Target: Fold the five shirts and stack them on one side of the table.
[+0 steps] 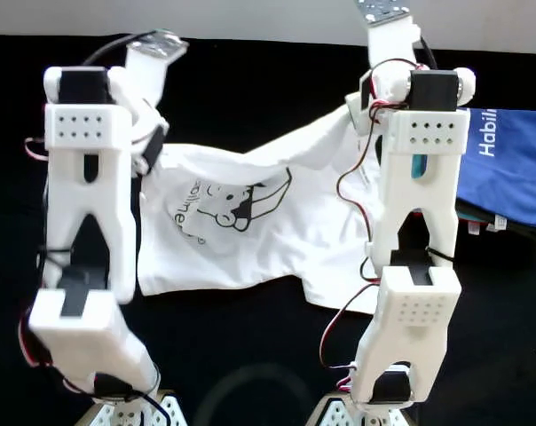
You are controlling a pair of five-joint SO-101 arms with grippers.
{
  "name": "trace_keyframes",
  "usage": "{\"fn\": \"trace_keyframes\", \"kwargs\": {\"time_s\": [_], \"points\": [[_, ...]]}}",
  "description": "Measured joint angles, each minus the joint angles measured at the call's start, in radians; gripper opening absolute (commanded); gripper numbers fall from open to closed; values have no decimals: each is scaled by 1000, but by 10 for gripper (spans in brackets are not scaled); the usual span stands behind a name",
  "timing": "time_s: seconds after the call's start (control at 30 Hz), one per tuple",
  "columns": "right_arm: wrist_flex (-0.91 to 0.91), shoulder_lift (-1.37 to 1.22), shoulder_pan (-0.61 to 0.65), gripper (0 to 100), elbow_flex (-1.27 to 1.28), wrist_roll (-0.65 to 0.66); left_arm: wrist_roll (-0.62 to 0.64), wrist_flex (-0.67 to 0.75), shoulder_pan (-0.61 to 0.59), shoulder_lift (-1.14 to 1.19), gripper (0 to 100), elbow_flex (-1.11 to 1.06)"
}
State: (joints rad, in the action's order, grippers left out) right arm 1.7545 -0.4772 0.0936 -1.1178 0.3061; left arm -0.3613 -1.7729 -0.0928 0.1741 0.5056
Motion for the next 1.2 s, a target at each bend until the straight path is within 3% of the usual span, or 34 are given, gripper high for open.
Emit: {"fn": "trace_keyframes", "kwargs": {"time_s": [0.27,0.43,0.67,0.87,1.0,1.2], "points": [[-5,408,46,5,517,-40,21,94,20,-224,9,-413],[-203,720,54,5,1016,-41,115,170,20,-279,9,-588],[-531,962,55,5,1654,-41,299,468,20,-276,27,-875],[-686,982,55,5,1863,-41,313,672,20,-173,177,-922],[-701,985,55,5,1872,-41,313,606,20,-144,177,-819],[-701,987,55,5,1875,-41,313,313,20,-132,178,-568]]}}
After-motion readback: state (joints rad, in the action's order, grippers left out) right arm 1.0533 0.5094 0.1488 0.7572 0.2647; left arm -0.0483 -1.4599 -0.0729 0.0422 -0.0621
